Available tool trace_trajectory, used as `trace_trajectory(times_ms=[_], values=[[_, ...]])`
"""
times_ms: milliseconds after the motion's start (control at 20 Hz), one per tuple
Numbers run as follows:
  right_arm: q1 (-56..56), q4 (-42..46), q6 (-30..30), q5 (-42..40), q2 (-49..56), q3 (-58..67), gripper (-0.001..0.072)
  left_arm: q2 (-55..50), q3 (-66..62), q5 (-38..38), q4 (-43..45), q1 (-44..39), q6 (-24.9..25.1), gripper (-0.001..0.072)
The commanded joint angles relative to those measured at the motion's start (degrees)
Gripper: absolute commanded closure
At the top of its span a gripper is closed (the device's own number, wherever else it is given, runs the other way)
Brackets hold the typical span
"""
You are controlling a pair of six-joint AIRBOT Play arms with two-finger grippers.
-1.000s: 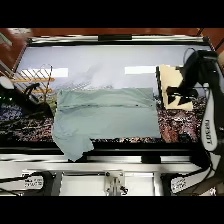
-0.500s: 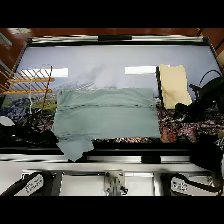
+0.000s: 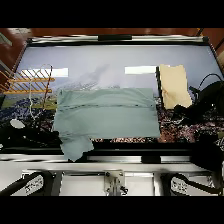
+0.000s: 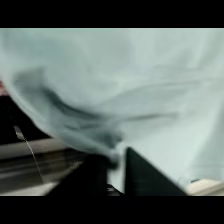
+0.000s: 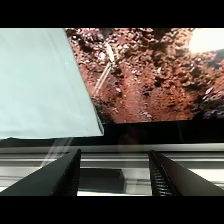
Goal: Fold the shirts.
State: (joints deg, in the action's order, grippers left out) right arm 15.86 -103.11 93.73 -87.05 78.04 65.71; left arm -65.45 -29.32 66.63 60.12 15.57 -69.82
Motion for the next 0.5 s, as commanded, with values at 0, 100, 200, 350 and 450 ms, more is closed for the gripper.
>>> trace_trajectory(times_ms=[0,100,200,350,450], values=[[0.0,-1.7,0.0,1.1,0.0,-5.6,0.0162,-1.4,-0.1,-0.2,-0.2,-0.9,1.5,0.0670],[0.0,-6.6,1.1,4.3,0.0,-11.5,0.0162,-1.4,-1.2,1.7,-0.2,-0.8,3.1,0.0670],[0.0,-10.2,1.1,8.5,0.0,-16.4,0.0162,-1.4,-2.7,3.1,-0.2,-0.8,3.2,0.0670],[0.0,-11.4,1.1,12.6,0.0,-20.6,0.0162,-1.4,-4.5,4.6,-0.2,-0.9,3.2,0.0670],[0.0,-12.7,1.1,14.4,0.0,-20.7,0.0162,-1.2,-5.3,4.8,-0.2,-0.9,3.2,0.0670]])
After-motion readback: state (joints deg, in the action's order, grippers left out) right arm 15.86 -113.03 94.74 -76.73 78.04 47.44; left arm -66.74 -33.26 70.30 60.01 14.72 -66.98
